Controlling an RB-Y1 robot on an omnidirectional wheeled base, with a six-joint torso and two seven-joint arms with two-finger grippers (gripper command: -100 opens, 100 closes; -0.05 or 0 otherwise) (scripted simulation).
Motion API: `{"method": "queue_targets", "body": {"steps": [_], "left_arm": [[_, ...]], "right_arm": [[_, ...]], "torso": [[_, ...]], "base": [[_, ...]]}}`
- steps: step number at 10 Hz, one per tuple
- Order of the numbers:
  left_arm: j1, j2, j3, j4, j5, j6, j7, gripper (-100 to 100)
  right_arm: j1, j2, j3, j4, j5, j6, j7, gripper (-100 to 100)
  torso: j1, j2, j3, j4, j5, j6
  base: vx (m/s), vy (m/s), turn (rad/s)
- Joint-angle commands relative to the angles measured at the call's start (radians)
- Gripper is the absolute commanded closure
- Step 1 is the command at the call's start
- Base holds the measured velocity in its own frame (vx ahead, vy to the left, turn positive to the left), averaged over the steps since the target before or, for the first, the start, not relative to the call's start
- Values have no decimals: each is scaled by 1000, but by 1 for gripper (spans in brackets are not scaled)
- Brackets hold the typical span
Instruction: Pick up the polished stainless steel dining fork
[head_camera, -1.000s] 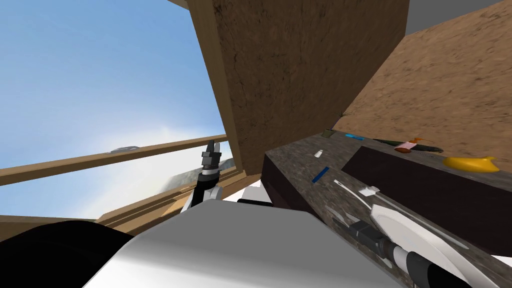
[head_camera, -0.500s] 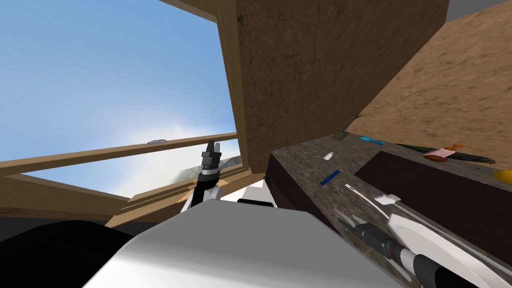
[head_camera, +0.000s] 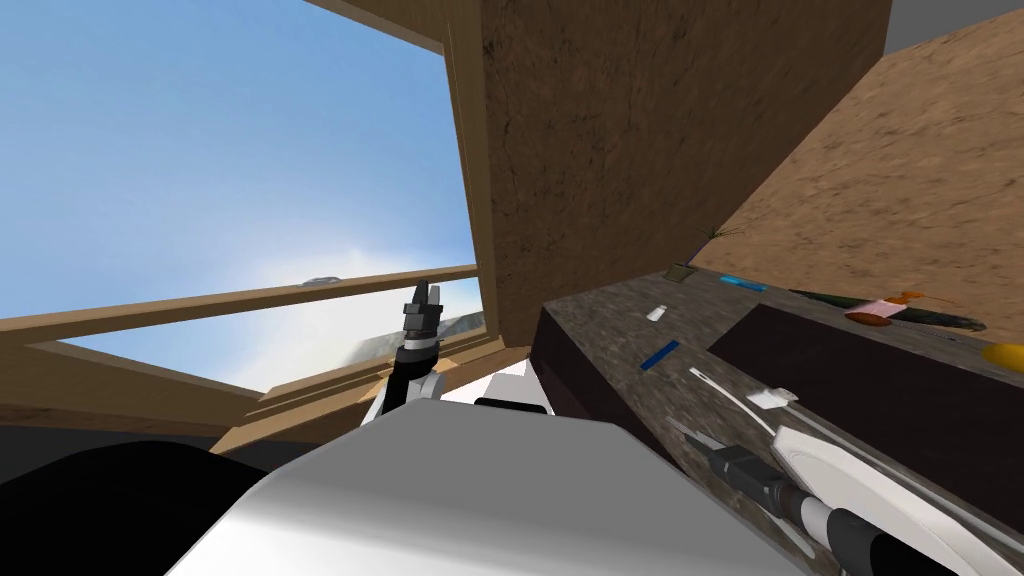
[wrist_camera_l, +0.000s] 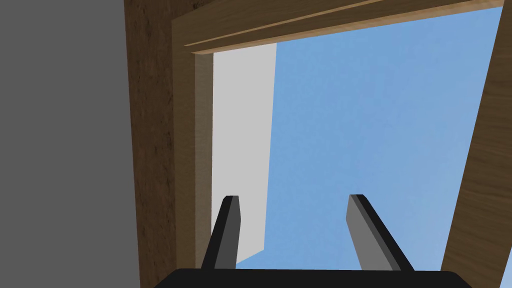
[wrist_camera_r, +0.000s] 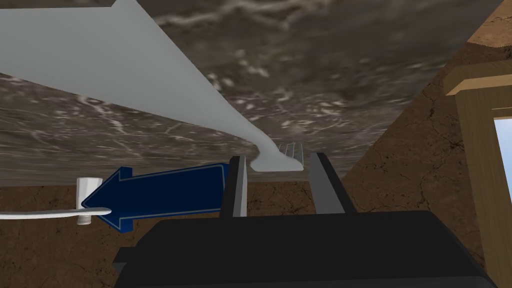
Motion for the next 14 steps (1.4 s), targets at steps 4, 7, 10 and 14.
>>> {"method": "queue_targets", "body": {"steps": [4,7,10,14], "left_arm": [[0,0,0,0,0,0,0,0],[0,0,0,0,0,0,0,0],[0,0,0,0,0,0,0,0],[0,0,0,0,0,0,0,0]], "right_arm": [[48,1,-18,-74,14,25,4,100],[98,-2,-36,-172,33,52,11,100],[132,-4,-48,-234,46,70,15,100],[155,-7,-57,-275,55,81,17,0]], "torso": [[-2,-1,-1,0,0,2],[-4,-4,-3,-1,-1,1],[-2,-3,-2,-1,0,0],[-1,-2,-1,0,0,0]], "base": [[24,-32,-103],[79,-68,-161],[49,-40,-105],[37,-25,-84]]}}
